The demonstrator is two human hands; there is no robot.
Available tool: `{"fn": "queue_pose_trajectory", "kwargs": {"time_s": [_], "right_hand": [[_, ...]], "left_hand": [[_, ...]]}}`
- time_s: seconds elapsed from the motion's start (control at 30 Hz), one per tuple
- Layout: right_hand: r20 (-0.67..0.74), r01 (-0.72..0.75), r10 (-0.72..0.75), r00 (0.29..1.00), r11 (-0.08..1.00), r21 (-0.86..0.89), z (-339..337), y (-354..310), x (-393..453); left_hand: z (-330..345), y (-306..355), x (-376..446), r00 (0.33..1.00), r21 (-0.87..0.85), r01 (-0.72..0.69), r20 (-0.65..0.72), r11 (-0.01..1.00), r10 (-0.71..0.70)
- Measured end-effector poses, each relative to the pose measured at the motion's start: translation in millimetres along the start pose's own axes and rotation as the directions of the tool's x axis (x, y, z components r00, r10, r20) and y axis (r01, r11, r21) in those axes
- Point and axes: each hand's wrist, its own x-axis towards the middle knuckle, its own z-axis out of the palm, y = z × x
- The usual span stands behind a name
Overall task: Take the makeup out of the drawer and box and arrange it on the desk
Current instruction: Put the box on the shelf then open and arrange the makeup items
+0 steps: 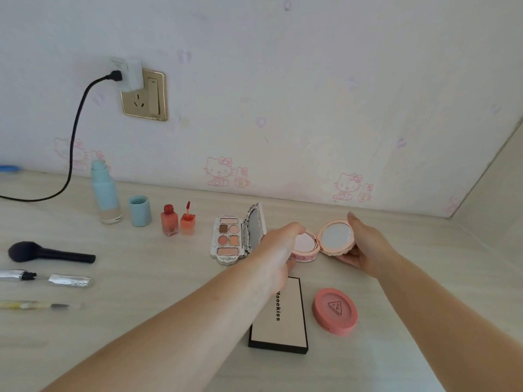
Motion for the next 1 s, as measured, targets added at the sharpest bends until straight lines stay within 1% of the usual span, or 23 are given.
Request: {"fn": "queue_pose_trajectory", "kwargs": {"time_s": [0.1,0.2,0.23,0.33,0.4,0.47,0.53,0.6,0.67,0.73,0.8,0.93,1.0], "right_hand": [[0.011,0.011,-0.011,1.000,0.999,-0.031,0,-2,-3],[0.012,0.043,-0.042,0.999,0.992,-0.116,-5,-4,-9],[0.012,0.059,-0.058,0.998,0.988,-0.145,-8,-5,-12],[0.002,0.124,-0.127,0.992,0.970,-0.210,-18,-8,-23],[-0.008,0.176,-0.182,0.983,0.962,-0.210,-25,-8,-36],[-0.005,0.254,-0.258,0.966,0.952,-0.170,-26,-6,-55],[0.031,0.338,-0.336,0.941,0.934,-0.121,-20,-2,-80],[0.093,0.402,-0.393,0.915,0.907,-0.123,-7,9,-108],[0.164,0.450,-0.425,0.890,0.876,-0.171,10,27,-133],[0.223,0.531,-0.484,0.846,0.801,-0.277,26,49,-154],[0.287,0.606,-0.534,0.795,0.684,-0.406,39,68,-170],[0.331,0.661,-0.591,0.735,0.516,-0.545,56,92,-179],[0.350,0.665,-0.599,0.720,0.452,-0.594,61,97,-176]], "left_hand": [[-2,-1,0,1.000,0.049,-0.027,-0.004,0.998,0.027],[-6,3,-12,0.995,0.120,-0.100,0.015,0.988,0.099],[-11,4,-20,0.992,0.139,-0.120,0.040,0.983,0.116],[-37,6,-48,0.961,0.160,-0.219,0.208,0.963,0.184],[-65,4,-65,0.937,0.201,-0.303,0.242,0.932,0.252],[-92,1,-79,0.929,0.217,-0.351,0.199,0.911,0.311],[-113,-6,-86,0.937,0.178,-0.345,0.122,0.921,0.328],[-122,-16,-94,0.951,0.126,-0.309,0.056,0.943,0.304],[-124,-28,-100,0.961,0.114,-0.278,0.043,0.954,0.274],[-119,-39,-107,0.963,0.129,-0.269,0.065,0.955,0.262],[-113,-46,-114,0.961,0.133,-0.270,0.098,0.954,0.258],[-96,-49,-123,0.959,0.041,-0.233,0.179,0.972,0.222],[-91,-50,-128,0.952,0.058,-0.232,0.220,0.971,0.215]]}}
